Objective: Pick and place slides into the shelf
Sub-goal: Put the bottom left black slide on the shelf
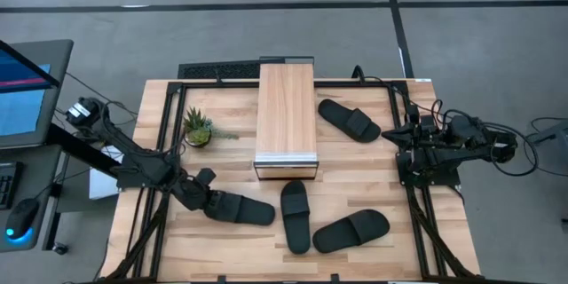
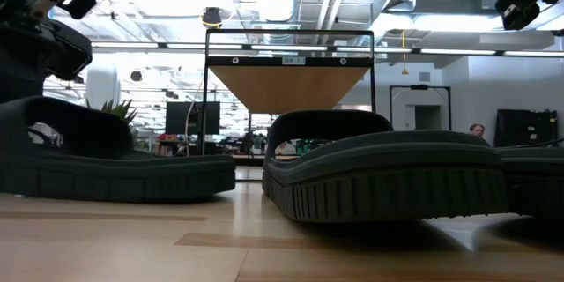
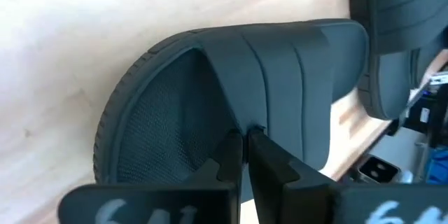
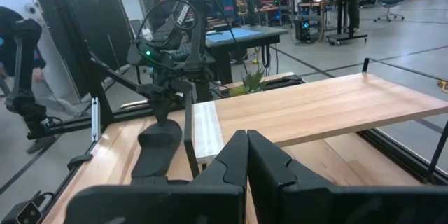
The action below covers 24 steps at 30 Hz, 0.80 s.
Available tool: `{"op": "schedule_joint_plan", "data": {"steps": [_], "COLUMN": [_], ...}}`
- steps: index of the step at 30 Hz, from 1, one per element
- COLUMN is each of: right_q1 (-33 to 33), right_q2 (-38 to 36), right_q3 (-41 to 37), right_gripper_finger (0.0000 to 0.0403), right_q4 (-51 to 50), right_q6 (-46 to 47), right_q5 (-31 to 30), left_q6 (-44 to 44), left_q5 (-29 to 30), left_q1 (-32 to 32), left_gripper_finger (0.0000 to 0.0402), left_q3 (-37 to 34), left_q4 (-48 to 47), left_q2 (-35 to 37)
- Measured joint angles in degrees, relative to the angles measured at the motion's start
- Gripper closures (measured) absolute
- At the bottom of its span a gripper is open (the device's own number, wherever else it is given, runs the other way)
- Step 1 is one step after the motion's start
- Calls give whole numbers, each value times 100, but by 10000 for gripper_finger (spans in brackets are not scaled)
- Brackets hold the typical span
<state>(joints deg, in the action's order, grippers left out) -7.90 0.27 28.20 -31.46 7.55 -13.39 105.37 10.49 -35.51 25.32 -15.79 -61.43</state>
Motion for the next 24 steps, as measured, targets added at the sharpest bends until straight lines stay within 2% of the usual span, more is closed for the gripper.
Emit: {"op": "schedule_joint_plan", "data": {"steps": [3,7,15,24], "right_q1": [0,0,0,2], "right_q2": [0,0,0,0], "right_q3": [1,0,1,1], "right_gripper_finger": [403,403,403,403], "right_q4": [0,-1,0,0], "right_q6": [0,0,0,0], "right_q5": [0,0,0,-2], "left_q6": [131,228,344,265], "left_q5": [130,632,1408,1802], "left_q1": [-114,-236,-429,-452], "left_gripper_finger": [401,401,401,401], "left_q3": [0,28,704,1466], "left_q4": [-5,-205,-1998,-3281], "left_q2": [169,590,1303,1666]}}
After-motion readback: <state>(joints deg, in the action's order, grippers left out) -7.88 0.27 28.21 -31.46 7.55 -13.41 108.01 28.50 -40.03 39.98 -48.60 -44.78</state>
